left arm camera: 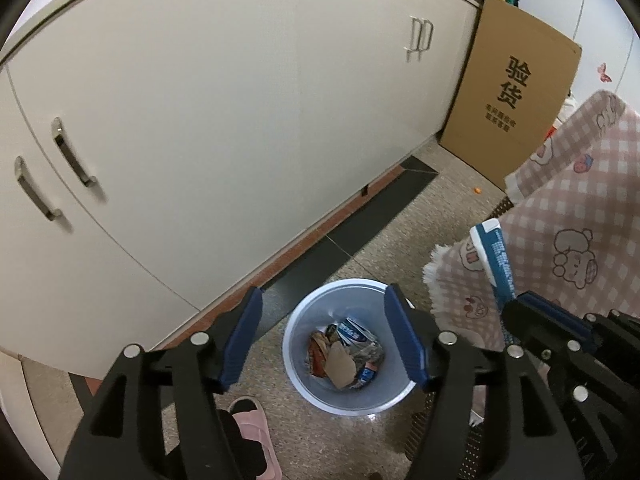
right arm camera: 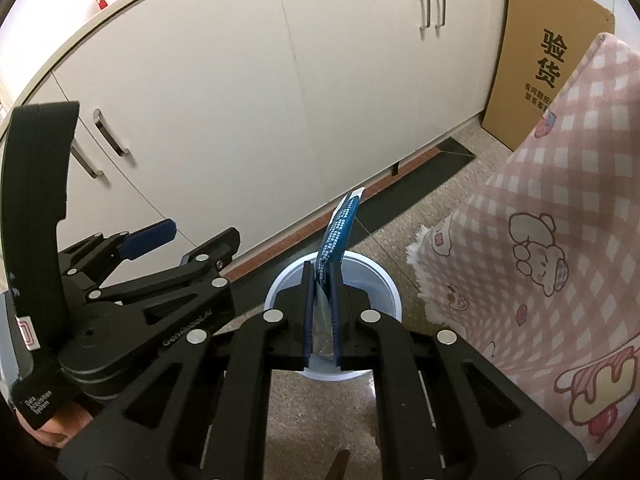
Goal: Collect trash
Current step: 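Carry both items over the bin and open both tools to drop them, then move both tools back toward the table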
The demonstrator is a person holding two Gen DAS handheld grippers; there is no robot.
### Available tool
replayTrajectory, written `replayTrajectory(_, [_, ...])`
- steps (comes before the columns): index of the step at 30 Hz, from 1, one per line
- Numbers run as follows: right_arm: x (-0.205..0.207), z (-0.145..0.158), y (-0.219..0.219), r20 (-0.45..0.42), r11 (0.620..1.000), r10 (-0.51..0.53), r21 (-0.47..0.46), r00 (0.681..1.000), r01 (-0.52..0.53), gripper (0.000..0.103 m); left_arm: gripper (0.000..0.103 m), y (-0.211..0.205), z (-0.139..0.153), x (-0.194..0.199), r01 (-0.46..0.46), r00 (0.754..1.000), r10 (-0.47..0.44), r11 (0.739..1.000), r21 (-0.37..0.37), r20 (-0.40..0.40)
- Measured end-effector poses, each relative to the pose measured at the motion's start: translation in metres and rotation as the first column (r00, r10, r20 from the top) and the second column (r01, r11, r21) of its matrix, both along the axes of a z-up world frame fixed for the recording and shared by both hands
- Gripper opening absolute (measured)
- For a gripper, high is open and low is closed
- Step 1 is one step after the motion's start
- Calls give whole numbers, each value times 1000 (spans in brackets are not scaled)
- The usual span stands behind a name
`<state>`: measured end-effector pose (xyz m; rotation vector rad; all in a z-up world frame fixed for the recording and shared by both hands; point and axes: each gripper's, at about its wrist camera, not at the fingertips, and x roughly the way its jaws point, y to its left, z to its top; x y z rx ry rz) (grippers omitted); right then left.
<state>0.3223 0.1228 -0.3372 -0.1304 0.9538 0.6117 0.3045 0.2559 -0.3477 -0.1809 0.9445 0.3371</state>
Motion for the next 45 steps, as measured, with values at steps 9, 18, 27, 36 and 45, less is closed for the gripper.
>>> replayTrajectory(9, [4, 14, 13, 38, 999, 2, 37, 999, -3, 49, 64, 20, 14, -12, -59, 998, 59, 998, -7, 29])
replayTrajectory(18, [-3, 39, 4, 90, 998, -15, 58, 996, 10, 50, 67, 21, 38, -22, -75, 994, 76, 997, -16, 82])
replayTrajectory(27, [-19, 103, -41, 175, 988, -85, 143, 981, 60, 50, 68, -10, 102, -31, -40, 980, 36, 999, 15, 196])
replayTrajectory(36, [-29, 187, -155, 266, 943, -267, 270, 926, 194, 52, 69, -114, 186, -15, 148, 936, -167, 985, 84, 310])
replayTrajectory(45, [-24, 212, -310, 278, 844, -516, 323, 810, 427, 53, 69, -270, 220, 32, 460, 831, -479, 878, 136, 283])
